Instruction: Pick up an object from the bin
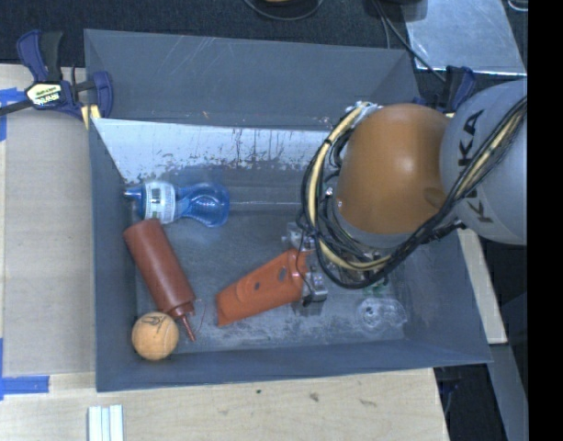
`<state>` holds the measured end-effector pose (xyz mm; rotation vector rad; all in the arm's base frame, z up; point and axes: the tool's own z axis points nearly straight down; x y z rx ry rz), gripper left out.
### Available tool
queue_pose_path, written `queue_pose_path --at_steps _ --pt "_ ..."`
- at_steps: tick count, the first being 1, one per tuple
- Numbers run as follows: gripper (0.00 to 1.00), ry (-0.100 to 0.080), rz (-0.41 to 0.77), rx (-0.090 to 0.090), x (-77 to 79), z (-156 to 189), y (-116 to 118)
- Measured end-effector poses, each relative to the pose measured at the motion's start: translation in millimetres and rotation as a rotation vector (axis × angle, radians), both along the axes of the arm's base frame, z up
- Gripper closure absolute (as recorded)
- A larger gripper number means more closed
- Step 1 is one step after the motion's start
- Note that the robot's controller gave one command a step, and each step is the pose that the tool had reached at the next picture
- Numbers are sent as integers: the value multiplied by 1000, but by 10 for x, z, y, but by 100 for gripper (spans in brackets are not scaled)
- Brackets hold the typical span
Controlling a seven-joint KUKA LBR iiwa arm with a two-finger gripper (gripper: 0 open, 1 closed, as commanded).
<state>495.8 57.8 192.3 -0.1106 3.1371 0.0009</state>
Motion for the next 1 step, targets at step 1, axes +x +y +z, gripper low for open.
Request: queue_pose_path --at_steps 1 --pt "100 1 21 -1 -51 971 142"
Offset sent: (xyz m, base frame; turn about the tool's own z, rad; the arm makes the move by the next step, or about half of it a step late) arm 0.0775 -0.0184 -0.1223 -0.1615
